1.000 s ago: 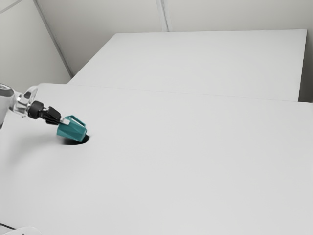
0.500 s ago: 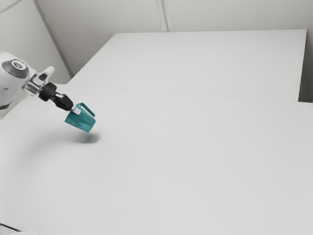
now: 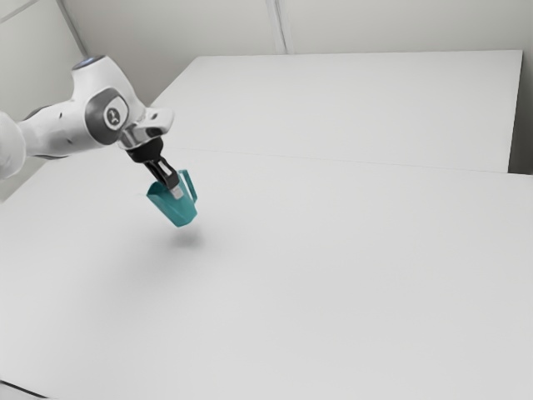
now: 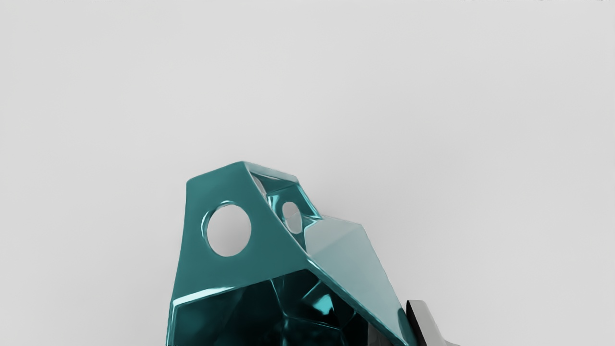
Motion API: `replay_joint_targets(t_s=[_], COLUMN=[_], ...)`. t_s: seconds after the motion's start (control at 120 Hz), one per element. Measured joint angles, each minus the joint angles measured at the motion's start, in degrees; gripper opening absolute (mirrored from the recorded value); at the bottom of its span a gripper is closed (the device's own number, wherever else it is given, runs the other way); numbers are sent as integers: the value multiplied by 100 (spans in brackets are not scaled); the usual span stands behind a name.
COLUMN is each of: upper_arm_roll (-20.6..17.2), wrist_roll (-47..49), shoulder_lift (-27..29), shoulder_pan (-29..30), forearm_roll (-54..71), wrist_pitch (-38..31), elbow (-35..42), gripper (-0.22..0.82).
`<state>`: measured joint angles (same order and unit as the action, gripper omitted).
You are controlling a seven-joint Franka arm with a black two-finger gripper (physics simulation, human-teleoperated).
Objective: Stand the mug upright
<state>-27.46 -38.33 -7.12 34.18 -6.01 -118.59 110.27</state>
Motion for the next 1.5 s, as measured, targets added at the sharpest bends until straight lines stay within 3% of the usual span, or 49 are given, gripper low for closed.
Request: replay_joint_targets(t_s=[0.6,1.342,1.383,1.5], upper_arm_roll=[-890,-1063,-1061,-1062], wrist_roll=[2165,3793,3835,3919], shoulder_lift=[536,345,328,322], shoulder_pan=[-64,-106,-124,-170], forearm_roll=[636,1130,1130,1098], wrist_pitch=[-698,-951,-956,-964], elbow=[1186,1424,1432,1437], gripper=[-18,-18,-14,12])
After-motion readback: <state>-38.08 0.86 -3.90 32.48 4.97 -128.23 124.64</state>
